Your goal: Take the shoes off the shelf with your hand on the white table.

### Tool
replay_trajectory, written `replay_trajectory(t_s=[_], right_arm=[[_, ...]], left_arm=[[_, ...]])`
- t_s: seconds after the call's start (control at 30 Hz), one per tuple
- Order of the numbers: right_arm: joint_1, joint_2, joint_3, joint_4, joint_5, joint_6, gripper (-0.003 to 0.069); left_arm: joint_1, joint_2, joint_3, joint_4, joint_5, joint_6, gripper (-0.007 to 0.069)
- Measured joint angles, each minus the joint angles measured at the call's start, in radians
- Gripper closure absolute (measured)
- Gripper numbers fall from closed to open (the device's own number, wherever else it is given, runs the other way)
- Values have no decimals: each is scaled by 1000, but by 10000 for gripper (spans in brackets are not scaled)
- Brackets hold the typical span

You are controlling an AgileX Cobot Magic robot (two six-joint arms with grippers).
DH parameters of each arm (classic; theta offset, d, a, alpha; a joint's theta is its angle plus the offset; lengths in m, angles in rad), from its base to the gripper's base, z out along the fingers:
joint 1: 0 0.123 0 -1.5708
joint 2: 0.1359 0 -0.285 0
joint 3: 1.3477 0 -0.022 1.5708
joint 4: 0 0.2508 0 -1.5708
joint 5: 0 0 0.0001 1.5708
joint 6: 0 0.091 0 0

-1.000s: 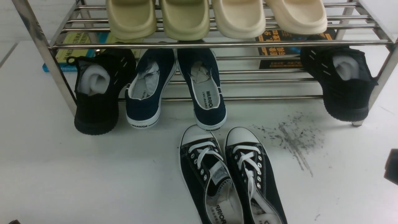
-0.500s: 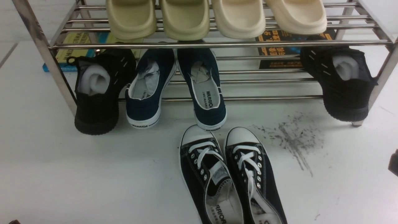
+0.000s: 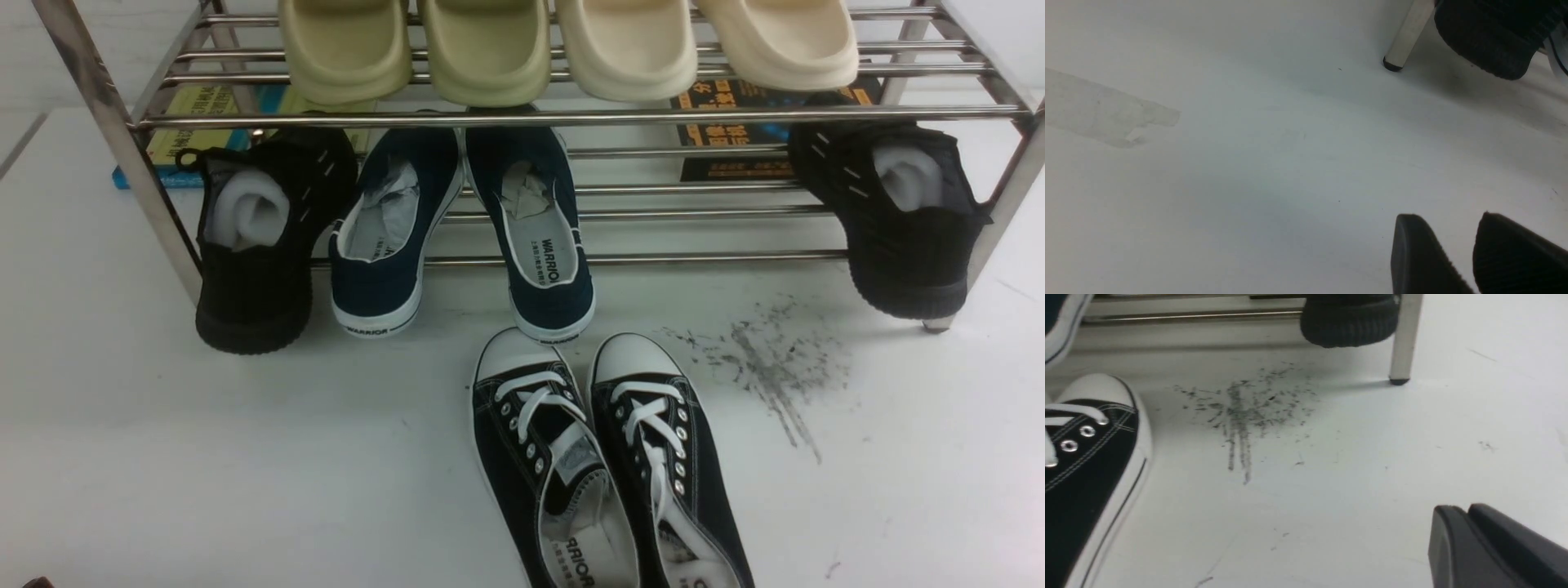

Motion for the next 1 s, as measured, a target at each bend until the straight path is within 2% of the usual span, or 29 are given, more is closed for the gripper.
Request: replay_trajectory(t_s=[1.0], right_arm=[[-51,-56,35,18,24,-59,564]], left_arm=[[0,0,0,0,0,0,385]])
